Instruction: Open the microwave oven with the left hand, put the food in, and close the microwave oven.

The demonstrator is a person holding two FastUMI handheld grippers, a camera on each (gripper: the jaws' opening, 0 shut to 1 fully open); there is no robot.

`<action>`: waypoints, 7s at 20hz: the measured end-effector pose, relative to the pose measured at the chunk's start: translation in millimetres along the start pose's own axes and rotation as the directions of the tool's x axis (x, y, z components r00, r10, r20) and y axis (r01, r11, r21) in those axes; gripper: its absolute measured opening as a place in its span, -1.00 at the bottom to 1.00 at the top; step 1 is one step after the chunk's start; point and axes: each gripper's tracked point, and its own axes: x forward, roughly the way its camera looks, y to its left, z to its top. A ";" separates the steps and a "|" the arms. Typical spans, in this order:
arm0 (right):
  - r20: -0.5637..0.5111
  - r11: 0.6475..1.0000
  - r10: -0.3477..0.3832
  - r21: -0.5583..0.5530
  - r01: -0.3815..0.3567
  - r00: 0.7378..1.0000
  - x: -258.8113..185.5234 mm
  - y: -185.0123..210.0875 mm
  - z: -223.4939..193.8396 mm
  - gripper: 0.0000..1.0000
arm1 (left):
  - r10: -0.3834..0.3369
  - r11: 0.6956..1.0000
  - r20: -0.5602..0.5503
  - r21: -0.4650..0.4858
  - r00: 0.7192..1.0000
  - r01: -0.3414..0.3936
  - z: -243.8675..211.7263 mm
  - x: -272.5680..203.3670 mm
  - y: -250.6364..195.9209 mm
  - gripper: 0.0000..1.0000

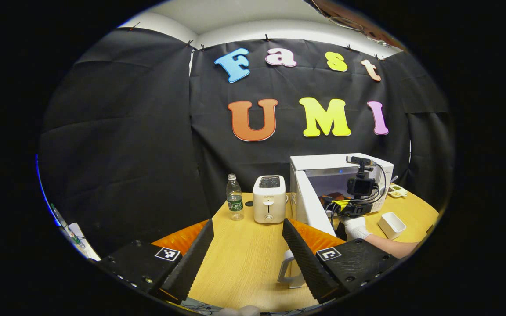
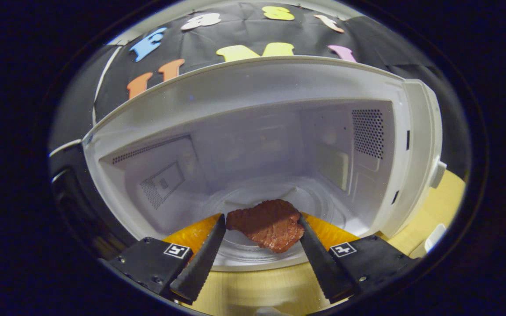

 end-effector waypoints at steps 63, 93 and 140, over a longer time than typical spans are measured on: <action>-0.097 0.996 -0.011 -0.087 0.002 0.995 -431.4 -213.0 167.3 1.00 | -0.146 0.985 -0.020 0.090 0.989 0.147 -41.7 22.3 -89.5 -1.00; -0.153 0.996 -0.082 -0.031 0.078 0.985 -426.3 -345.3 173.3 1.00 | -0.349 0.928 -0.014 0.136 0.937 0.347 -38.8 68.8 -285.2 -1.00; -0.217 0.995 -0.098 0.004 0.101 0.971 -347.4 -413.0 167.2 1.00 | -0.312 0.940 -0.002 0.141 0.950 0.309 -14.5 203.1 -399.8 -1.00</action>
